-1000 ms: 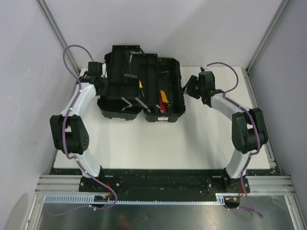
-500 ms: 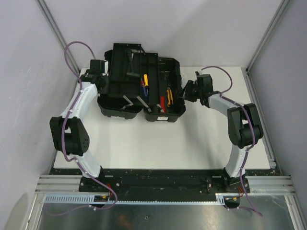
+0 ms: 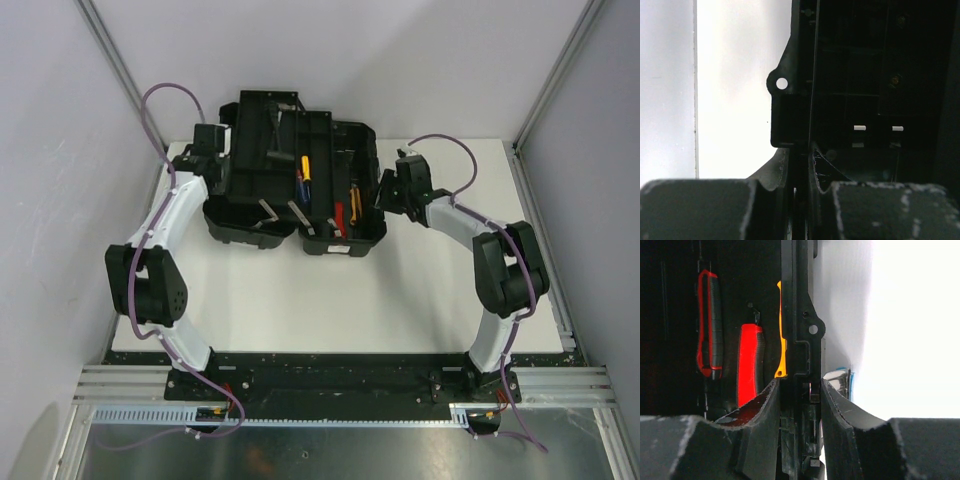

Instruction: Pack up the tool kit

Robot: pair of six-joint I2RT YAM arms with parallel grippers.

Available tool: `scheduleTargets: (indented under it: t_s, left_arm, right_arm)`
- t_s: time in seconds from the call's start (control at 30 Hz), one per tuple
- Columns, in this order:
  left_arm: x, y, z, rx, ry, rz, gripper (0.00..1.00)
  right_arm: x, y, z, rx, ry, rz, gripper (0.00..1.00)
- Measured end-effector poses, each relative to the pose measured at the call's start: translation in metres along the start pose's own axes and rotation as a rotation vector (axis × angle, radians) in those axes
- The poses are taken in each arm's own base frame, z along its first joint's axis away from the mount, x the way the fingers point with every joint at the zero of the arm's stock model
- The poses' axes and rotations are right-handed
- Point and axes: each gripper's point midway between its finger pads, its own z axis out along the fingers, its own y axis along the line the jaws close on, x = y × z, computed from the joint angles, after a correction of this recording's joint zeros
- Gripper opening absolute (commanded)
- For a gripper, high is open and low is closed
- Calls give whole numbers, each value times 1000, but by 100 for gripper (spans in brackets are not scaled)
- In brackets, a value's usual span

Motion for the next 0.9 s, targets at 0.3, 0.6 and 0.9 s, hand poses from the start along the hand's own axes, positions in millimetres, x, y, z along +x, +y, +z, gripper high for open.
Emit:
scheduleTargets:
  t_s: [0.3, 0.6, 0.9]
  left_arm:
    - [-5, 0, -4, -24, -20, 35, 0]
    - [-2, 2, -15, -19, -21, 70, 0]
    - [0, 2, -16, -2, -13, 60, 0]
  right_arm:
    - [1, -1, -6, 102, -4, -104, 0]
    - [0, 2, -14, 109, 22, -119, 0]
    - [1, 6, -18, 96, 31, -119, 0]
